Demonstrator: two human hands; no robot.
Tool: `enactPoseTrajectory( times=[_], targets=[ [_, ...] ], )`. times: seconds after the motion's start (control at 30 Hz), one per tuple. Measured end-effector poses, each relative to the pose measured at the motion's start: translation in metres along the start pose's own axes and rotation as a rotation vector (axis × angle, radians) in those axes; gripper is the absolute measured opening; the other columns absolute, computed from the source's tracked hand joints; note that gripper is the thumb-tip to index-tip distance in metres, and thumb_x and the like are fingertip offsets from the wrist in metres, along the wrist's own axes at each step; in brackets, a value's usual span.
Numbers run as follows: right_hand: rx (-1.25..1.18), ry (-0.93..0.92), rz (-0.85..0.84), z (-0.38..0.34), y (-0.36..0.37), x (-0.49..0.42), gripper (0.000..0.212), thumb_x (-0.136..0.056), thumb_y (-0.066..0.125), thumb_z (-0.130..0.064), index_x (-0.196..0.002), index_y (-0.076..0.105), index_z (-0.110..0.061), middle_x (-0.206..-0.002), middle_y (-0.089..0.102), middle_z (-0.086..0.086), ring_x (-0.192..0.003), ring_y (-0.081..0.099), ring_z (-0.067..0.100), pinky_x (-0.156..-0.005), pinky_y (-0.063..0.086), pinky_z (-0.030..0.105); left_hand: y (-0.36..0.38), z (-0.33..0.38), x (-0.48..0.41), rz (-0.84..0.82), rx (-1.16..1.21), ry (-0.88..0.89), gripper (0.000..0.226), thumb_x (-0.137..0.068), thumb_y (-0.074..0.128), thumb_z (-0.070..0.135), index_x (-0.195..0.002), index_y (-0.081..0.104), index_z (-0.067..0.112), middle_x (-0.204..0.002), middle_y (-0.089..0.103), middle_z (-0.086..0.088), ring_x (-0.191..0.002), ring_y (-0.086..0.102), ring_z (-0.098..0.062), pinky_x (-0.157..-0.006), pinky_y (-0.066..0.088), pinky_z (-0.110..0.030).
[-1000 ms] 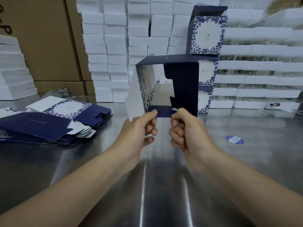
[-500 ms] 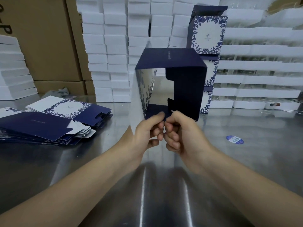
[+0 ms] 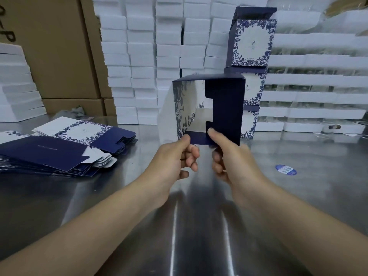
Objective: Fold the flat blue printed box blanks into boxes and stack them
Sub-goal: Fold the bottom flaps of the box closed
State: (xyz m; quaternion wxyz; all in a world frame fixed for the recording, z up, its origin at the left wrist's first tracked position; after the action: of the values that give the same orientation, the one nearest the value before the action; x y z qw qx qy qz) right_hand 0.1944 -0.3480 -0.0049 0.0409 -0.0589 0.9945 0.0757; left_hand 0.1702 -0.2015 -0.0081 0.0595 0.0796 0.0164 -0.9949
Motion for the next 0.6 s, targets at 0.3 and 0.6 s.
enactPoseTrajectory(
  times=[0.3, 0.6],
  targets=[
    [0.072, -0.252, 0.12, -0.03, -0.023, -0.007, 0.037, -0.103, 0.061, -0.028, -0.135, 0.055, -0.044, -0.107, 0.077, -0.012, -0.067, 0.079, 0.026, -0.049, 0.05, 0.025, 0.008, -0.01, 0.005, -0.268, -0.131, -0.08, 0.025, -0.095, 0.078, 0.04, -0.107, 0.076, 0.018, -0.087, 0.071, 0.007, -0.086, 0.074, -0.012, -0.069, 0.052, -0.026],
    [0.215, -0.329, 0.158, -0.045, -0.04, -0.012, 0.047, -0.095, 0.072, -0.048, -0.138, 0.054, -0.046, -0.108, 0.076, -0.004, -0.079, 0.078, 0.01, -0.081, 0.061, 0.047, -0.03, 0.027, -0.006, 0.006, -0.278, 0.203, 0.106, -0.084, 0.088, 0.012, -0.153, 0.025, 0.062, -0.153, 0.037, 0.013, -0.114, 0.066, -0.006, -0.075, 0.059, -0.018]
  ],
)
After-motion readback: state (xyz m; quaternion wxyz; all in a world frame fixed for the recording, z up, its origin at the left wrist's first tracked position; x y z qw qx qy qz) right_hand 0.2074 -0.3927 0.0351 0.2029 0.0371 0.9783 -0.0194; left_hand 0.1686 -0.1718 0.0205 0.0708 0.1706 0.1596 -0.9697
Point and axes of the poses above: each hand's wrist, its own x-axis away from the middle knuckle, its own y-axis out of the palm, z = x × y, the point moved 9 cm from there along -x, towards the middle knuckle
